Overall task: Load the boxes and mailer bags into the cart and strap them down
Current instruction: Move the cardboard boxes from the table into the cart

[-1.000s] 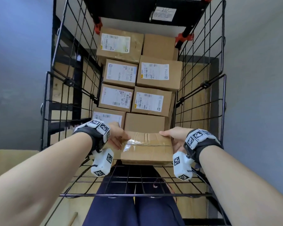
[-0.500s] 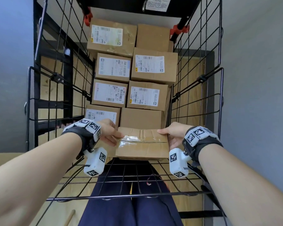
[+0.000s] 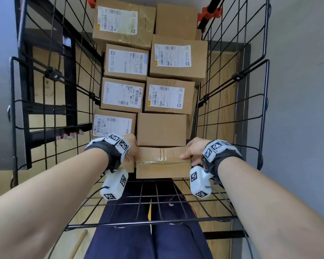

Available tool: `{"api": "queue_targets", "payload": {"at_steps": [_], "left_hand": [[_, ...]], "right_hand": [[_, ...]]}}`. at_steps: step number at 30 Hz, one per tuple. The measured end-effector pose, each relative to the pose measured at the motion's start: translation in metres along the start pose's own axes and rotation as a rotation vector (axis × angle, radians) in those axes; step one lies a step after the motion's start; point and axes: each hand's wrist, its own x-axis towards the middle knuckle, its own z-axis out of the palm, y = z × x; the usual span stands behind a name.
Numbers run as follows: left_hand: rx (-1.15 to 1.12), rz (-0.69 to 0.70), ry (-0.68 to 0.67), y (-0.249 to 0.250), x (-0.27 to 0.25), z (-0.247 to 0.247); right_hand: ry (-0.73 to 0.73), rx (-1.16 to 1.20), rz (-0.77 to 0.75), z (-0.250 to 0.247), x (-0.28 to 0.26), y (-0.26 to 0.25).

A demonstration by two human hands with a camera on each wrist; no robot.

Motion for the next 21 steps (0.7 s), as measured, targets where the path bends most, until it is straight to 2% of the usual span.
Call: {"api": "queue_targets", "payload": {"at_steps": [5,11,15,21], "left_hand": [[0.062,0.024,0.063,-0.006,0.015,0.001],[0.132,0.071,0.087,-0.009,0.021,0.002],[0.148,0.111,0.120,-0.005,0.012,-0.001],[0.152,0.192,0.245,0.014,-0.032,-0.022]], "right_hand": [[0.066,-0.027,-0.061,0.010,0.019,0.001],[0.084,-0.054,-0.006,0.018,0.030,-0.003],[0.114,-0.032,-0.019,0.011,0.020,-0.002],[0.213,0.000,-0.108,-0.011,-0.030,-0.013]]}}
